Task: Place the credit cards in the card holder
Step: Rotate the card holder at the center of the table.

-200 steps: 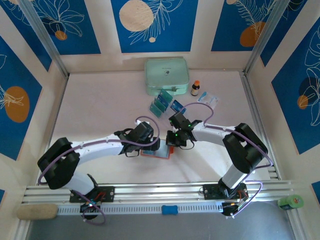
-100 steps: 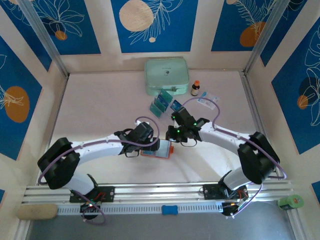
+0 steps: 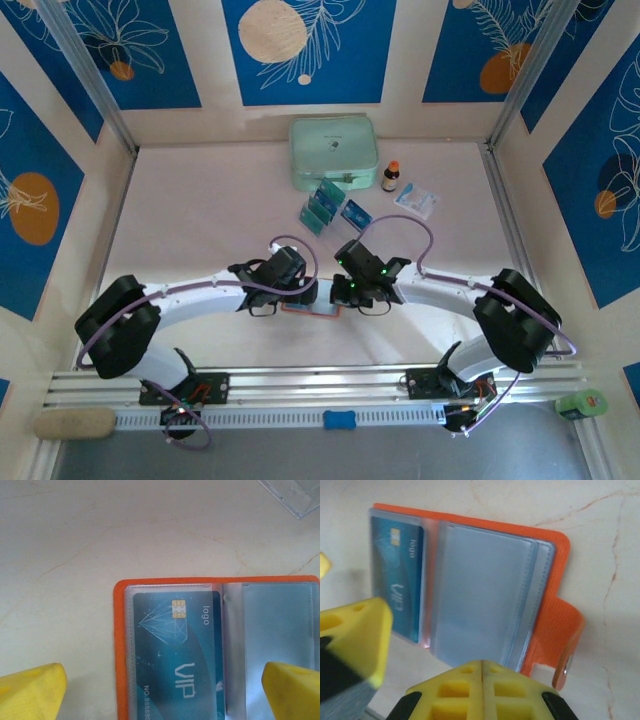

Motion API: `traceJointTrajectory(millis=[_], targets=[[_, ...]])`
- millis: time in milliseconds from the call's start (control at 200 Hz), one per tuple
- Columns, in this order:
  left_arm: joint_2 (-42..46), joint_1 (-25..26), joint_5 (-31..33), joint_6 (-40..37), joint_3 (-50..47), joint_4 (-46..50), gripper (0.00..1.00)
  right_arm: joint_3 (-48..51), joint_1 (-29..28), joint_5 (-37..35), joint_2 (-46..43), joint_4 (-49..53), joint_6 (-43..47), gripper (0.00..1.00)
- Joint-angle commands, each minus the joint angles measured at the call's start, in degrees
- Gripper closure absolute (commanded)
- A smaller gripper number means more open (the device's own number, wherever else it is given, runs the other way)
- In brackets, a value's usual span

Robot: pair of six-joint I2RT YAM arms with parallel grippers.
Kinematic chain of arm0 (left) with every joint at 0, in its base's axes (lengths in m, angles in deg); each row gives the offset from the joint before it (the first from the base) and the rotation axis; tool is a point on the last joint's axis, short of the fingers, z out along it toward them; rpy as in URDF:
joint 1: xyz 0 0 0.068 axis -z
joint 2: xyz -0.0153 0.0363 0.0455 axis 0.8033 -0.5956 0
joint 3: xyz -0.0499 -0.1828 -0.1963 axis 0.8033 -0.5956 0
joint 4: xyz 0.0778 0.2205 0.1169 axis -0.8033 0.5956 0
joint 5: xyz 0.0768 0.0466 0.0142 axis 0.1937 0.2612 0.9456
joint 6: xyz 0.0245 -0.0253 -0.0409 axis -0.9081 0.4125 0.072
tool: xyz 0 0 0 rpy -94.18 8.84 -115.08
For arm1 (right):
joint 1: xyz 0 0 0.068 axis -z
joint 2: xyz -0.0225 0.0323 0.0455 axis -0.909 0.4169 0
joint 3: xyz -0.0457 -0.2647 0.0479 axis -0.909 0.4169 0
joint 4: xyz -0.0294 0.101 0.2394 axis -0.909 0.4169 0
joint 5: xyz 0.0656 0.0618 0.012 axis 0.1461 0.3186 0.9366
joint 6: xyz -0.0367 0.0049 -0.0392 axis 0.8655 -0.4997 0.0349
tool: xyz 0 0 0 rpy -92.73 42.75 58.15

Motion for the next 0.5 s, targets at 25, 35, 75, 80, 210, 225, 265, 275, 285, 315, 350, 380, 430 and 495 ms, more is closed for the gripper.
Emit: traceJointTrajectory(millis=[25, 35, 75, 80, 210, 225, 265, 275, 285, 315, 350, 380, 430, 495], targets=[[1.2, 0.6, 0.6, -0.8, -0.4, 0.2, 0.00, 1.3, 1.2, -2.9, 0.6, -1.9, 0.9, 1.00], [1.1, 0.6, 0.6, -0.8, -0.4, 0.2, 0.00, 1.4, 1.4, -2.9, 0.7, -2.0, 1.2, 1.00], [1.2, 0.6, 0.6, -0.8, -0.4, 0.2, 0.00, 1.9, 2.2, -2.7, 0.8, -2.5, 2.0, 1.00], [1.2, 0.6, 0.6, -0.8, -0.4, 0.2, 0.00, 1.9, 2.4, -2.6, 0.8, -2.6, 2.1, 1.00], [1.3, 0.6, 0.5, -0.7, -0.5, 0.2, 0.00, 2.4, 5.0, -1.3, 1.3, -4.1, 5.0, 1.00], [1.3, 0.6, 0.5, -0.8, -0.5, 0.1, 0.00, 2.3, 5.2, -1.1, 1.4, -4.1, 5.4, 1.00], [1.4, 0.6, 0.5, -0.7, -0.5, 0.1, 0.00, 1.9, 5.6, -0.4, 1.5, -4.1, 6.2, 1.00], [1.4, 0.6, 0.5, -0.8, -0.5, 0.1, 0.00, 1.7, 5.7, -0.2, 1.5, -4.0, 6.3, 1.00], [1.4, 0.6, 0.4, -0.8, -0.5, 0.2, 0.00, 1.6, 5.7, -0.1, 1.5, -3.9, 6.5, 1.00], [1.5, 0.6, 0.5, -0.8, -0.5, 0.2, 0.00, 1.1, 5.7, 0.2, 1.4, -3.7, 6.9, 1.00], [1.6, 0.6, 0.5, -0.8, -0.5, 0.2, 0.00, 0.4, 5.7, 0.8, 1.2, -3.2, 7.3, 1.00], [1.6, 0.7, 0.6, -0.8, -0.6, 0.3, 0.00, -0.3, 5.7, 1.2, 1.0, -2.8, 7.5, 1.00], [1.7, 0.6, 0.6, -0.8, -0.6, 0.3, 0.00, -1.2, 5.5, 1.7, 0.4, -2.1, 7.7, 1.00], [1.5, 0.7, 0.6, -0.8, -0.5, 0.2, 0.00, -2.4, 5.3, 2.2, -0.1, -1.2, 7.9, 1.00]])
